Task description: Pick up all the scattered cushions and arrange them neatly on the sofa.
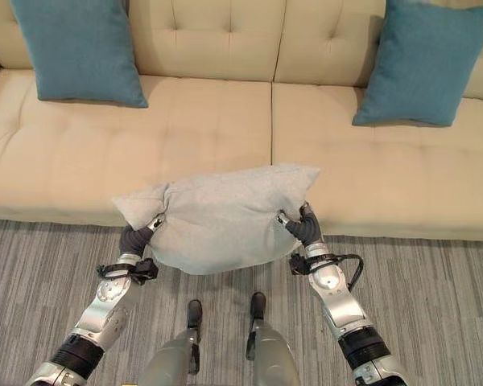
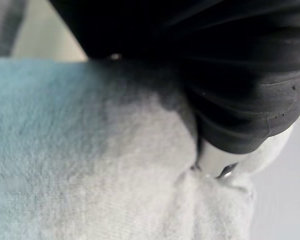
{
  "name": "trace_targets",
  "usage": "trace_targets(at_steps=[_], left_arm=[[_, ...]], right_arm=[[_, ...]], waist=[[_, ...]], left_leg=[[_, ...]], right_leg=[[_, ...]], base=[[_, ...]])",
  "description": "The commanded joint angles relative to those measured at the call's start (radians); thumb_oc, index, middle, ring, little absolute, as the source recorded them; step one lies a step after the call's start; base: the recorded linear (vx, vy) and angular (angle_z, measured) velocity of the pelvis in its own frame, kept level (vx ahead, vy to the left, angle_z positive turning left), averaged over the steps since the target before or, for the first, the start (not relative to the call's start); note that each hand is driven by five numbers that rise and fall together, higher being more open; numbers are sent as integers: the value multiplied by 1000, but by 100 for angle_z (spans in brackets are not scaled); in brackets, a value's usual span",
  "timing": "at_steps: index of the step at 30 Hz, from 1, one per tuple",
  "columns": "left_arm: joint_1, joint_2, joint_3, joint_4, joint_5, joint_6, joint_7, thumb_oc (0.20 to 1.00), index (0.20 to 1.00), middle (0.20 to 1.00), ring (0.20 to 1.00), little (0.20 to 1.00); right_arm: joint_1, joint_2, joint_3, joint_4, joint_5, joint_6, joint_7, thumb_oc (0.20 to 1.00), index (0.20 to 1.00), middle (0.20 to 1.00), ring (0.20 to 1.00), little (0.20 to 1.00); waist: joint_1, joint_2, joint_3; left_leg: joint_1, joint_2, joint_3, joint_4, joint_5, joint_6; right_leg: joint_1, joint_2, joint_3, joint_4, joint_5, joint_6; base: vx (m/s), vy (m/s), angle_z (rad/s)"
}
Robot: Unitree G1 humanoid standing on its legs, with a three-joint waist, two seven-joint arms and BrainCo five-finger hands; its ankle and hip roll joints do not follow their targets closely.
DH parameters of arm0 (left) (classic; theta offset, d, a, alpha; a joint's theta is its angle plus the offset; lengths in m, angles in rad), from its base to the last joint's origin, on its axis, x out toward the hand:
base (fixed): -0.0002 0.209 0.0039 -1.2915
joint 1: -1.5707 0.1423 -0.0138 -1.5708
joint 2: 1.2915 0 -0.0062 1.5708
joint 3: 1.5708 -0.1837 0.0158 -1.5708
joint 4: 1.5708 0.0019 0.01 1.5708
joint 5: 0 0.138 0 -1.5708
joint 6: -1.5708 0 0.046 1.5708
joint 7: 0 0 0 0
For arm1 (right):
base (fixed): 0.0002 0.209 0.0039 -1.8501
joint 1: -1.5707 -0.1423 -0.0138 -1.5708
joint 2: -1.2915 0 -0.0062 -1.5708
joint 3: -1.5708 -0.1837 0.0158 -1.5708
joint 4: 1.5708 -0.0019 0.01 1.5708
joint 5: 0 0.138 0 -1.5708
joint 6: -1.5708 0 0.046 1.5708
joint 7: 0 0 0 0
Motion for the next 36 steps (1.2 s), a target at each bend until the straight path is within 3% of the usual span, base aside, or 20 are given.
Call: trace_targets(at_steps=[1, 7, 9, 10, 12, 14, 16, 17, 20, 21, 24, 26, 27, 28, 29, 32, 36], left_arm=[[-34, 6, 9, -119, 48, -59, -46, 200, 200, 200, 200, 200], [12, -3, 38, -136, 47, -46, -61, 200, 200, 200, 200, 200], [20, -9, 44, -137, 47, -44, -61, 200, 200, 200, 200, 200], [13, -3, 37, -137, 50, -45, -61, 200, 200, 200, 200, 200], [9, -1, 35, -130, 57, -46, -59, 200, 200, 200, 200, 200], [15, -7, 42, -128, 61, -46, -59, 200, 200, 200, 200, 200], [16, -18, 42, -115, 38, -44, -61, 200, 200, 200, 200, 200], [9, -19, 38, -105, 34, -38, -60, 200, 200, 200, 200, 200], [13, -37, 27, -100, 41, -32, -73, 200, 200, 200, 200, 200], [2, -51, 17, -95, 23, -25, -88, 200, 200, 200, 200, 200], [-13, -54, -4, -97, 21, -23, -99, 200, 200, 200, 200, 200], [-21, -58, -14, -98, 17, -19, -101, 200, 200, 200, 200, 200], [-31, -56, -29, -95, 27, -16, -102, 200, 200, 200, 200, 200], [-32, -56, -30, -94, 28, -16, -102, 200, 200, 200, 200, 200], [-49, -56, -34, -92, 38, -15, -97, 200, 200, 200, 200, 200], [-56, -55, -30, -92, 31, -22, -94, 200, 200, 200, 200, 200], [-58, -54, -28, -106, 22, -22, -95, 200, 200, 200, 200, 200]], right_arm=[[-20, -1, -39, -82, 1, -85, -2, 200, 200, 200, 200, 200], [16, -4, -61, -79, -11, -70, 19, 200, 200, 200, 200, 200], [22, 3, -62, -79, -15, -68, 21, 200, 200, 200, 200, 200], [21, 8, -58, -69, -25, -66, 21, 200, 200, 200, 200, 200], [22, 18, -55, -58, -21, -67, 23, 200, 200, 200, 200, 200], [21, 26, -47, -51, -25, -63, 26, 200, 200, 200, 200, 200], [12, 18, -38, -51, -22, -65, 28, 200, 200, 200, 200, 200], [18, 14, -37, -45, -14, -65, 27, 200, 200, 200, 200, 200], [31, 10, -28, -66, 0, -64, 40, 200, 200, 200, 200, 200], [45, 0, -46, -86, 2, -66, 38, 200, 200, 200, 200, 200], [68, -8, -64, -107, 21, -68, 37, 200, 200, 200, 200, 200], [86, -10, -80, -113, 21, -67, 31, 200, 200, 200, 200, 200], [91, -8, -89, -114, 22, -68, 25, 200, 200, 200, 200, 200], [91, -8, -90, -114, 22, -68, 25, 200, 200, 200, 200, 200], [93, -4, -98, -119, 16, -70, 15, 200, 200, 200, 200, 200], [93, 3, -96, -116, 13, -67, 16, 200, 200, 200, 200, 200], [76, 19, -89, -105, 2, -55, 8, 200, 200, 200, 200, 200]], waist=[[16, -15, -99], [34, -13, -116], [40, -10, -112], [36, -4, -98], [35, 0, -93], [39, 5, -97], [35, -3, -107], [29, -12, -112], [28, -30, -128], [22, -38, -130], [10, -43, -119], [-6, -43, -117], [-12, -40, -122], [-13, -41, -123], [-19, -32, -125], [-18, -31, -129], [-13, -29, -144]], left_leg=[[-38, -3, -26, 33, 7, -22], [53, -27, -19, 35, -34, 8], [71, -43, -19, 42, -46, 28], [84, -46, -23, 41, -45, 45], [91, -46, -22, 39, -48, 50], [113, -45, -16, 35, -58, 45], [118, -52, -21, 43, -68, 39], [112, -54, -29, 61, -70, 34], [97, -53, -46, 111, -71, 8], [71, -39, -42, 184, -61, -20], [21, -14, -20, 289, -42, -37], [-7, 32, 48, 226, -27, -27], [-24, 47, 94, 147, 13, -29], [-23, 45, 94, 142, 16, -29], [-58, 76, 165, 82, 79, -40], [-42, 71, 160, 80, 72, -41], [-12, 35, 166, 84, 37, -17]], right_leg=[[-2, -41, -2, 58, -15, 103], [55, -63, 12, 103, -23, 123], [30, -80, 28, 192, 8, 143], [2, -79, 46, 295, 40, 158], [-18, -72, 56, 336, 29, 156], [-29, -59, 27, 287, -3, 135], [-13, -8, 22, 187, -26, 111], [13, 25, 58, 158, -49, 90], [73, 54, 95, 83, -53, 68], [109, 56, 63, 53, -49, 55], [148, 57, 25, 37, -65, 34], [163, 44, -1, 37, -80, 34], [174, 46, -14, 35, -88, 38], [173, 44, -14, 35, -88, 38], [179, 47, -31, 40, -102, 39], [186, 41, -31, 46, -113, 43], [204, 0, -15, 75, -125, 69]], base=[[78, 81, -4], [73, 108, -7], [-16, 154, -27], [-46, 140, -19], [1, 68, -17], [61, 7, -20], [89, -78, -15], [119, -116, -7], [116, -167, 22], [121, -244, 50], [68, -124, 61], [80, 12, 55], [85, 36, 79], [147, 57, 71], [86, 31, 41], [145, 103, 27], [192, 158, -24]])
